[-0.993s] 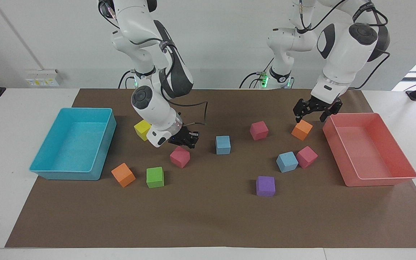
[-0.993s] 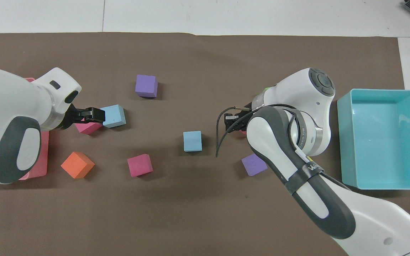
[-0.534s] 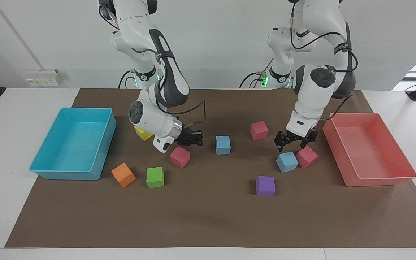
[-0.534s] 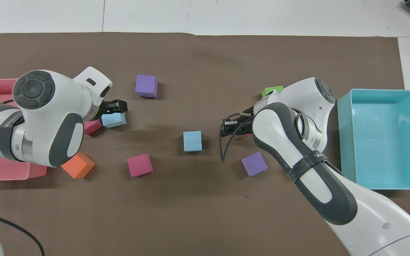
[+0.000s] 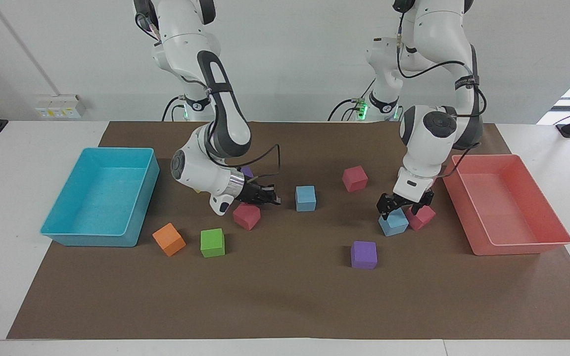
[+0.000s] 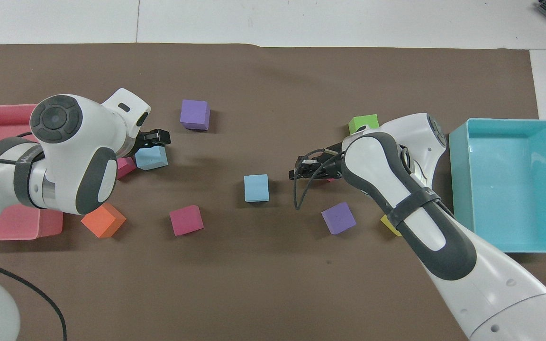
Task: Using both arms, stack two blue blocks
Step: 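Lift the light-blue cube with the left gripper near the pink bin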
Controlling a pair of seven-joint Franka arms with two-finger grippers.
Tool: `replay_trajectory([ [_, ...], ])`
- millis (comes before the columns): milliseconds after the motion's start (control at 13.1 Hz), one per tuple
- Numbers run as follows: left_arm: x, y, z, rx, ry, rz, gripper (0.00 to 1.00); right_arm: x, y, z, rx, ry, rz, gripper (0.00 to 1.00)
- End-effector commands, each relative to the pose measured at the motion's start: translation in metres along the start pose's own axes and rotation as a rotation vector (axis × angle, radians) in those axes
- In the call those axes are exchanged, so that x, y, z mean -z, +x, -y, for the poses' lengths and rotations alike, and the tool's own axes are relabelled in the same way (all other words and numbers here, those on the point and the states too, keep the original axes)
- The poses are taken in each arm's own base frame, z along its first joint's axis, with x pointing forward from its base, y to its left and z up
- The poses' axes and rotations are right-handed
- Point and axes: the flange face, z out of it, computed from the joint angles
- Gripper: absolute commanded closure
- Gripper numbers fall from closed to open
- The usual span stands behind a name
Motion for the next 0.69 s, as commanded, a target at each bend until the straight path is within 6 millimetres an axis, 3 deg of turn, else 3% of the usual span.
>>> replay_trajectory([
  [0,-0.018,0.007,0.002,0.026,0.018,-0.005,0.0,-0.003,0.001,-0.002,0.011,0.02,-0.037,1.0],
  [229,-0.029,0.008,0.013,0.056,0.022,0.001,0.0,-0.014,0.0,-0.003,-0.002,0.035,-0.037,1.0],
  [611,-0.037,0.002,0.003,0.059,0.024,0.014,0.0,-0.013,-0.001,-0.001,-0.008,0.028,-0.047,1.0],
])
